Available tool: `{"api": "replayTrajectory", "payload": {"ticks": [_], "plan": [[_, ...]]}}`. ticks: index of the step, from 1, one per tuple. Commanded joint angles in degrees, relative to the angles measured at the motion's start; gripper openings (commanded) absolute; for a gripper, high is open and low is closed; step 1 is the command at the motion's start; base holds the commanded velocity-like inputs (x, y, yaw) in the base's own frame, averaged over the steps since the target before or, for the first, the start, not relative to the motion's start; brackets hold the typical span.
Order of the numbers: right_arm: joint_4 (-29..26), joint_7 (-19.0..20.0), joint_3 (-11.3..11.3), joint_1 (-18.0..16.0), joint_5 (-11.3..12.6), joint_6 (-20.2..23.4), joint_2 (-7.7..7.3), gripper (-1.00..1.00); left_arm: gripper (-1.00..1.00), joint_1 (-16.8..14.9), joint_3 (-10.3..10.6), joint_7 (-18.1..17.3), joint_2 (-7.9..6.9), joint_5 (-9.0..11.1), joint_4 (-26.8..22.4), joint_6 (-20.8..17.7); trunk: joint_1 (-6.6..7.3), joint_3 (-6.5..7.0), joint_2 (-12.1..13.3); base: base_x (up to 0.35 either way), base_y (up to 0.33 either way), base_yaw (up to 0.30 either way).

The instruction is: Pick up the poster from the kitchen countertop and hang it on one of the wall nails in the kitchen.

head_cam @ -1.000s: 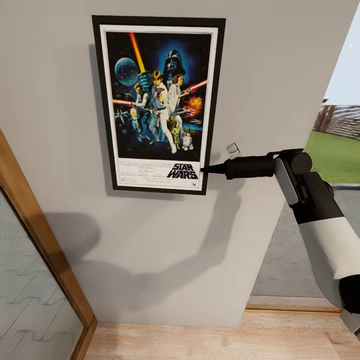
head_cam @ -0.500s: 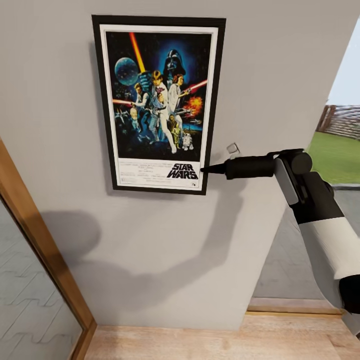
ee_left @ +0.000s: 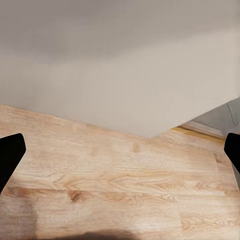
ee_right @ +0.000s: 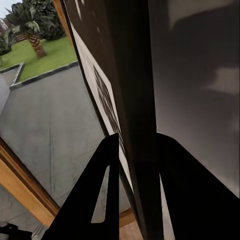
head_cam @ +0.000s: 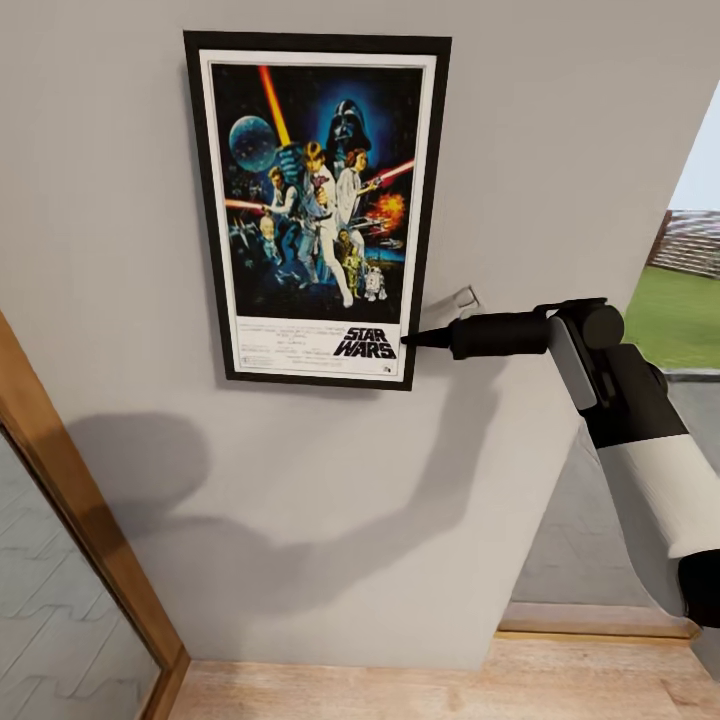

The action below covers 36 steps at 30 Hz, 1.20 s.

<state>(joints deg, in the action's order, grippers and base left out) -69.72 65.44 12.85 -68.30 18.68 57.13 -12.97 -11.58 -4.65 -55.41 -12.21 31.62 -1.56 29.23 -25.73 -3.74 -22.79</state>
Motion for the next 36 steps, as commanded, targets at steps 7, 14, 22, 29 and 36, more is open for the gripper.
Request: {"api": "replayTrajectory", "payload": {"ticks": [7,14,22,29,36], "plan": [[0.0,0.2,0.0,0.0,0.2,0.3,-0.04,-1.00,1.00,-0.1,-0.4,-0.2,0.00,-0.3,0.1,0.2,-0.05,-0.13,-0.1,0.002,0.000,0.000],[0.0,0.2,0.0,0.1,0.2,0.3,-0.04,-1.00,1.00,-0.1,-0.4,-0.2,0.00,-0.3,0.1,0.2,-0.05,-0.13,-0.1,0.000,0.000,0.000],[0.0,0.2,0.0,0.1,0.2,0.3,-0.04,-1.00,1.00,-0.1,-0.4,-0.2,0.00,-0.3,0.1,0.2,-0.05,-0.13,-0.1,0.000,0.000,0.000],[0.0,0.2,-0.1,0.1,0.3,0.3,-0.04,-1.00,1.00,0.0,-0.5,-0.2,0.00,-0.3,0.1,0.2,-0.05,-0.13,-0.1,0.000,0.000,0.000],[0.0,0.2,0.0,0.1,0.3,0.3,-0.04,-1.00,1.00,0.0,-0.4,-0.2,0.00,-0.3,0.1,0.2,-0.05,-0.13,-0.1,0.000,0.000,0.000]]}}
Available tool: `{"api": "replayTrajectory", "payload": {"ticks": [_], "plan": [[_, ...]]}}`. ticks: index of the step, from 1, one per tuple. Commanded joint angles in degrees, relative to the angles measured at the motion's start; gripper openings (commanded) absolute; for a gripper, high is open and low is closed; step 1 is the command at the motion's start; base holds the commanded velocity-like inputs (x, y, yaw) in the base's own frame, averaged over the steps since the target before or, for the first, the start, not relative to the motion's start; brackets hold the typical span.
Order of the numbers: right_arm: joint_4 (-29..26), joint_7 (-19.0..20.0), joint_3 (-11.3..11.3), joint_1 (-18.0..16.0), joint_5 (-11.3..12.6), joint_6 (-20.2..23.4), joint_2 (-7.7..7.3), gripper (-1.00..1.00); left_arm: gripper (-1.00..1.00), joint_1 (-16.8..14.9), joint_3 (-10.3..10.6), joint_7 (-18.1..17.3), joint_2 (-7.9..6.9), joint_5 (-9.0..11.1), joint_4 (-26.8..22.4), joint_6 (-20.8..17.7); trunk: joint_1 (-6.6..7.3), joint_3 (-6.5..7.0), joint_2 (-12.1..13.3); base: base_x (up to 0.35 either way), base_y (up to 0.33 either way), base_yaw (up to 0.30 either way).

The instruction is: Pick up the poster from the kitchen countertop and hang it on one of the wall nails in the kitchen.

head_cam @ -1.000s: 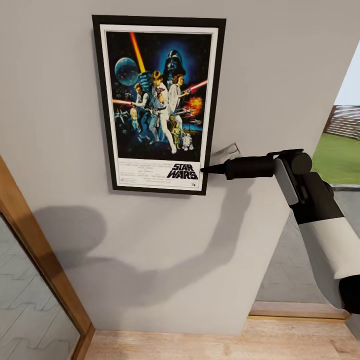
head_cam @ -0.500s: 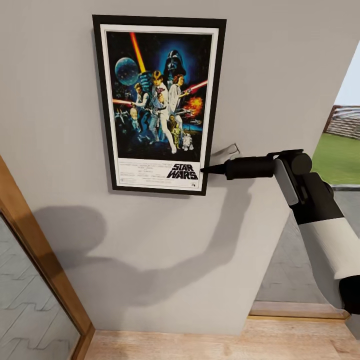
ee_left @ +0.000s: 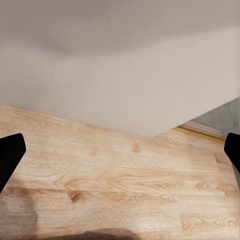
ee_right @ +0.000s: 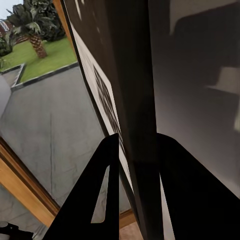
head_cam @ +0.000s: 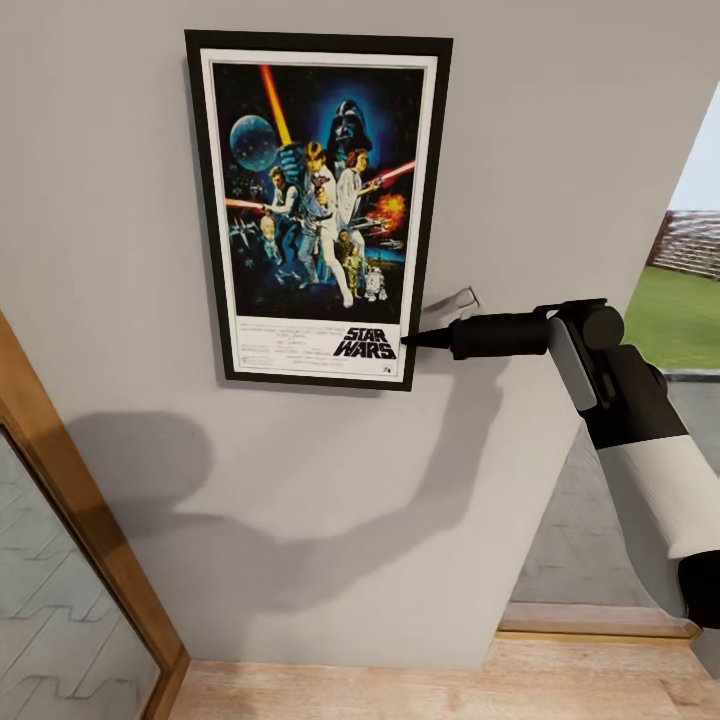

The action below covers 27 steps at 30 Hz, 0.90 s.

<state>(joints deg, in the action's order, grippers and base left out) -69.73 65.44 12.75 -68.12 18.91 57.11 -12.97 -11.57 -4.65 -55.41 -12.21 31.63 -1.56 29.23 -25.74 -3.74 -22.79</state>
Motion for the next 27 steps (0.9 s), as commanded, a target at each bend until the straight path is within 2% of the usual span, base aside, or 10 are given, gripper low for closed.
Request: {"api": "replayTrajectory", "payload": {"ticks": [1,27], "plan": [[0.0,0.2,0.1,-0.1,0.1,0.3,-0.04,-1.00,1.00,-0.1,-0.4,-0.2,0.00,-0.3,0.1,0.2,-0.04,-0.13,-0.1,0.000,0.000,0.000],[0.0,0.2,0.0,0.0,0.1,0.3,-0.04,-1.00,1.00,-0.1,-0.5,-0.2,0.00,-0.3,0.1,0.2,-0.04,-0.13,-0.1,0.000,0.031,0.000]]}}
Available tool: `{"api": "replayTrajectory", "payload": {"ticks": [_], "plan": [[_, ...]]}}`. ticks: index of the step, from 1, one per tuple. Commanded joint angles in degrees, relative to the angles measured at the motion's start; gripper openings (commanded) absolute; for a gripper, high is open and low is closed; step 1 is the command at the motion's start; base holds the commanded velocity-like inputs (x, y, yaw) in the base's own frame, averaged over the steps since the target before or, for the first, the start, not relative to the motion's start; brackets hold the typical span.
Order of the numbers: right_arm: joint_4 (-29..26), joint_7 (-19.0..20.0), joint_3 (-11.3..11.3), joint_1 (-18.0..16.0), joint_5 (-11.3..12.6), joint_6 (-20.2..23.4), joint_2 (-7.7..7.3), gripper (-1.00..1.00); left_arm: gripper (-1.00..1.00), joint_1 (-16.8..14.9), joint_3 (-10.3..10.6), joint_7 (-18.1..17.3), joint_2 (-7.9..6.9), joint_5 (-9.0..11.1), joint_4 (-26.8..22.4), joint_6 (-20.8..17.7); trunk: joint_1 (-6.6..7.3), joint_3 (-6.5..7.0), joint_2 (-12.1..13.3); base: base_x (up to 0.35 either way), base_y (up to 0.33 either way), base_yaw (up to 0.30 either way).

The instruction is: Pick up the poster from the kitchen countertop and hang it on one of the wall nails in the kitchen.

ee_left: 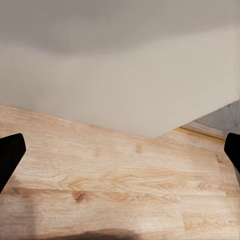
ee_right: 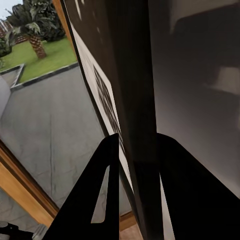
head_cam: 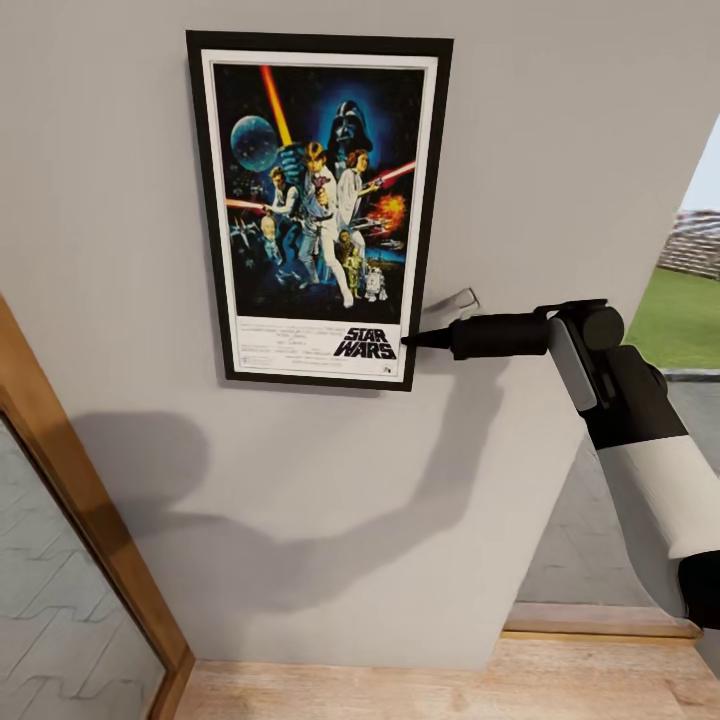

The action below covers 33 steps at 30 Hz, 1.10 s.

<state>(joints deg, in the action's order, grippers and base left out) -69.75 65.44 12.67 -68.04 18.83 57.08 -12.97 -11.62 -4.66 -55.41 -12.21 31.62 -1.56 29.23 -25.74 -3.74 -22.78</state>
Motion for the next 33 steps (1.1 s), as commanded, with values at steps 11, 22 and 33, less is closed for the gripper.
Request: {"api": "replayTrajectory", "payload": {"ticks": [11,22,33], "plan": [[0.0,0.2,0.1,-0.1,0.2,0.3,-0.04,-1.00,1.00,0.0,-0.4,-0.2,0.00,-0.3,0.1,0.2,-0.04,-0.13,-0.1,0.000,0.085,0.000],[0.0,0.2,0.1,0.0,0.2,0.3,-0.04,-1.00,1.00,0.0,-0.5,-0.2,0.00,-0.3,0.1,0.2,-0.04,-0.13,-0.1,0.000,0.049,0.000],[0.0,0.2,0.1,0.0,0.2,0.3,-0.04,-1.00,1.00,0.0,-0.5,-0.2,-0.10,-0.3,0.1,0.2,-0.04,-0.13,-0.1,0.000,0.003,0.000]]}}
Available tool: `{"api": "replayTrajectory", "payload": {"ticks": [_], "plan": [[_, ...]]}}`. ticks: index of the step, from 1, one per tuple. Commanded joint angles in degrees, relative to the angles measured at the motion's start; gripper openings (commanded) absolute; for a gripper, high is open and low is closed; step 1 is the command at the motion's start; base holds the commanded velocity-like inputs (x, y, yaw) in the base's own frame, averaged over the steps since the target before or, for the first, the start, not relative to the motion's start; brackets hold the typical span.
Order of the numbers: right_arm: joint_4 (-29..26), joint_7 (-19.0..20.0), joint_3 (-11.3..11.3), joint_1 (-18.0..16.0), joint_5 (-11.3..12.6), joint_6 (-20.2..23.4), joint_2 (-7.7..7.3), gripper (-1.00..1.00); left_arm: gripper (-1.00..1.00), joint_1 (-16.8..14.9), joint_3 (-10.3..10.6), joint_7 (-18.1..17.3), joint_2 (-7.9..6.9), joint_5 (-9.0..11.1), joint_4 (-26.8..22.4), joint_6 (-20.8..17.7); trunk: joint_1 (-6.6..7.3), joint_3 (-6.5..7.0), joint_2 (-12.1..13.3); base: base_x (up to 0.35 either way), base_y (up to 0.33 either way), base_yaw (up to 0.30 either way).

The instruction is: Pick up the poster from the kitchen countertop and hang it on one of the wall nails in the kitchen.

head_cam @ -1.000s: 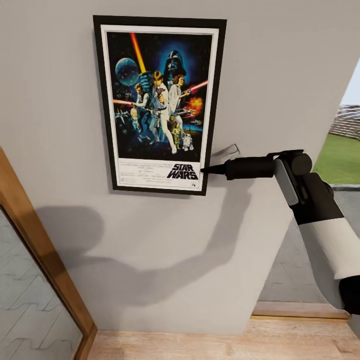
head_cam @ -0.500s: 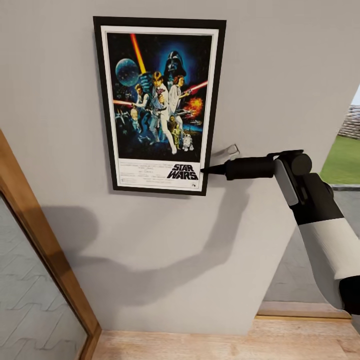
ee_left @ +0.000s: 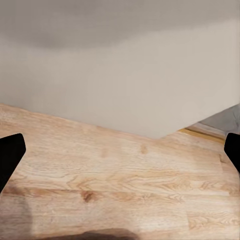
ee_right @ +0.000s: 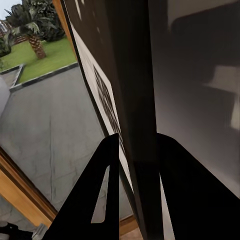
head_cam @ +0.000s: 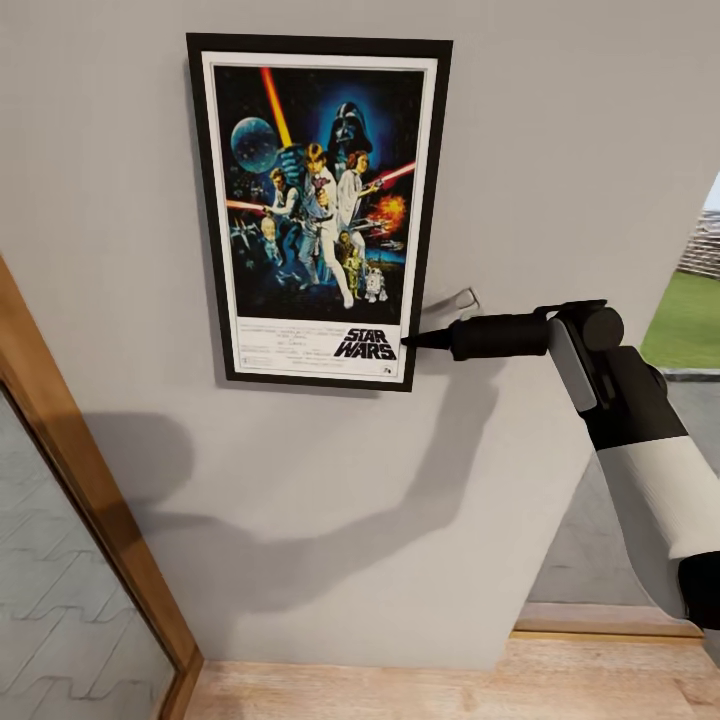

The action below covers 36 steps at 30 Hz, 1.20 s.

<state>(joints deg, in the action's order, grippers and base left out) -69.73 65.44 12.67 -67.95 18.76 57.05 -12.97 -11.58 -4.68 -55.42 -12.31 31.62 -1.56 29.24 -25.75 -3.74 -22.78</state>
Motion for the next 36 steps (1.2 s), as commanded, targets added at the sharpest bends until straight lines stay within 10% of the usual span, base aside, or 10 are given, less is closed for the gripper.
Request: {"api": "replayTrajectory", "payload": {"ticks": [1,33,34,36], "plan": [[0.0,0.2,0.1,-0.1,0.2,0.3,-0.04,-1.00,1.00,-0.1,-0.4,-0.2,-0.06,-0.3,0.1,0.2,-0.04,-0.13,-0.1,0.000,0.027,0.000],[0.1,-0.5,-0.2,0.7,2.1,0.2,-0.04,-1.00,1.00,0.6,-0.5,-0.3,-0.12,-0.1,0.0,0.4,-0.04,-0.13,-0.1,0.000,0.019,0.000],[-3.6,-0.7,3.5,0.8,0.8,-4.4,-0.37,-1.00,1.00,0.8,-0.5,-0.3,-0.11,-0.1,0.0,0.4,-0.04,-0.13,-0.1,0.000,0.000,0.000],[-3.0,-0.7,3.1,0.8,0.5,-3.6,-0.04,-1.00,1.00,0.8,-0.5,-0.3,-0.11,-0.1,0.0,0.4,-0.04,-0.13,-0.1,0.000,0.000,0.000]]}}
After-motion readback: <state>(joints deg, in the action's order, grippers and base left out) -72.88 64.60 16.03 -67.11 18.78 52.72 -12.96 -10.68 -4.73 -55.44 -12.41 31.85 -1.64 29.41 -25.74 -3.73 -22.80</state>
